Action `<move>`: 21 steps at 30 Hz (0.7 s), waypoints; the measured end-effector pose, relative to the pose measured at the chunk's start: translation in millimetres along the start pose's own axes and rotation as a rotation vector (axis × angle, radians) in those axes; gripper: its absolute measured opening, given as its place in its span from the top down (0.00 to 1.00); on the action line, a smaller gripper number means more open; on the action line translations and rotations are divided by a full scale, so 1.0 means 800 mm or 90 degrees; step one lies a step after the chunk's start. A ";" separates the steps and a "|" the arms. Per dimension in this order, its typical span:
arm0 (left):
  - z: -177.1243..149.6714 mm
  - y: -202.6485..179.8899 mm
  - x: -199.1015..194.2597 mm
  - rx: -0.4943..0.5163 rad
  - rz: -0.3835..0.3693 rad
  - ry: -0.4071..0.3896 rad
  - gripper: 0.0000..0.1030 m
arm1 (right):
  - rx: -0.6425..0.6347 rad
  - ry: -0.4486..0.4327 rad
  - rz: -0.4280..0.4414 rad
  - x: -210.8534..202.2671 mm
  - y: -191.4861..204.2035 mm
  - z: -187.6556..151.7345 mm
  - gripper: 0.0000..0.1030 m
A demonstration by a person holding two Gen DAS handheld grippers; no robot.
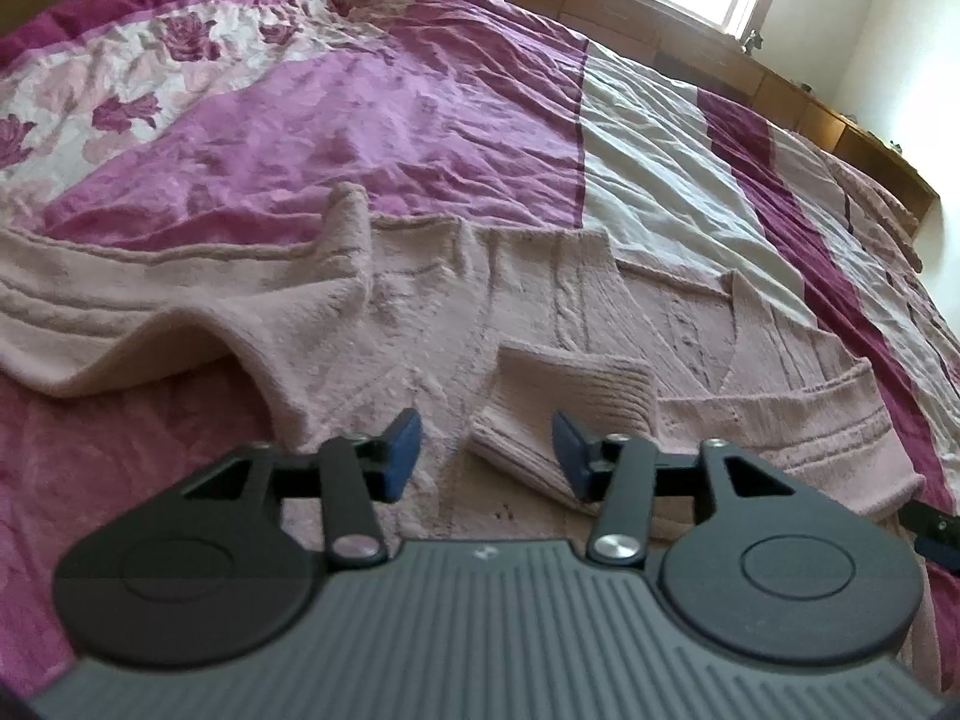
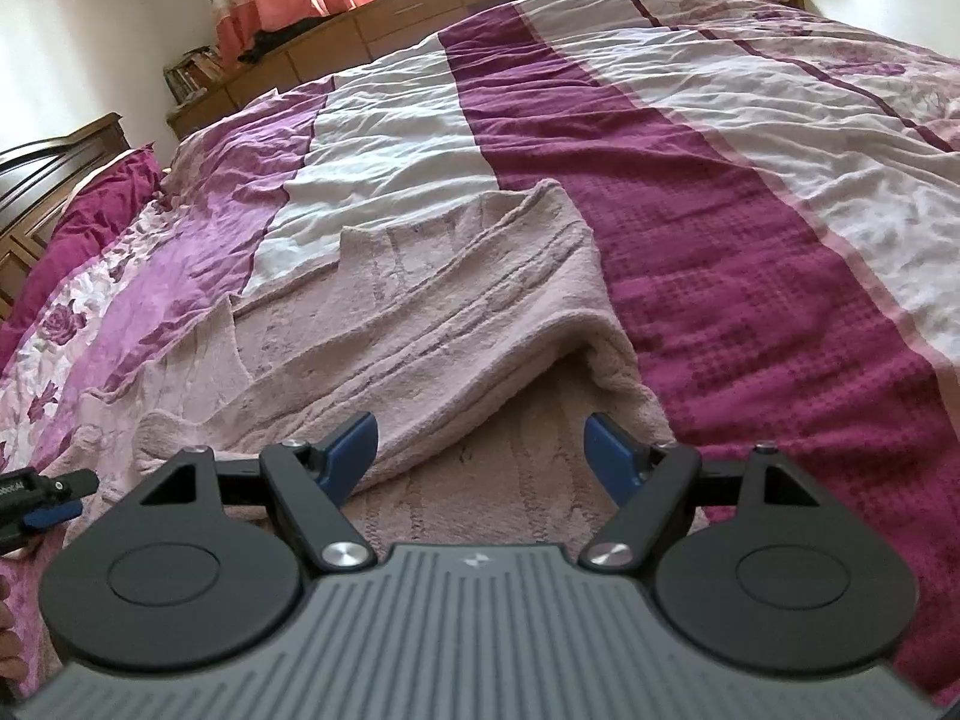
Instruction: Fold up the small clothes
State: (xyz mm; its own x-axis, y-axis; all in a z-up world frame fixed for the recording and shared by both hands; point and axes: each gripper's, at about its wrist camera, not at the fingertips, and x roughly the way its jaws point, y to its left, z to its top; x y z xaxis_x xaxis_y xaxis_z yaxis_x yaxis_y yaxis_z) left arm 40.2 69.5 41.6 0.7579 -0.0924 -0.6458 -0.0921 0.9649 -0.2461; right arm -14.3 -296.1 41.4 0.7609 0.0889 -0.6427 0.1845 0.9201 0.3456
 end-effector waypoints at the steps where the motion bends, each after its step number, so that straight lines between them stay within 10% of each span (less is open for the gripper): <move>1: 0.001 -0.001 0.000 0.004 0.001 0.000 0.46 | 0.001 0.001 -0.002 0.000 -0.001 0.000 0.21; 11: 0.009 -0.038 0.021 0.105 -0.042 -0.003 0.37 | -0.011 -0.007 -0.001 -0.002 0.005 0.004 0.21; 21: 0.026 -0.004 0.055 0.044 -0.020 0.020 0.38 | 0.009 0.010 0.056 0.034 0.006 0.086 0.21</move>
State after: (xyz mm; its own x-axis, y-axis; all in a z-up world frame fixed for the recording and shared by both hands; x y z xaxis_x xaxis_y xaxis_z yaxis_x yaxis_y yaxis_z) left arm 87.2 67.4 28.5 0.7385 -0.1291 -0.6618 -0.0238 0.9759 -0.2169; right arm 50.1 -315.1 72.4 0.7645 0.1752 -0.6204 0.1262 0.9031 0.4104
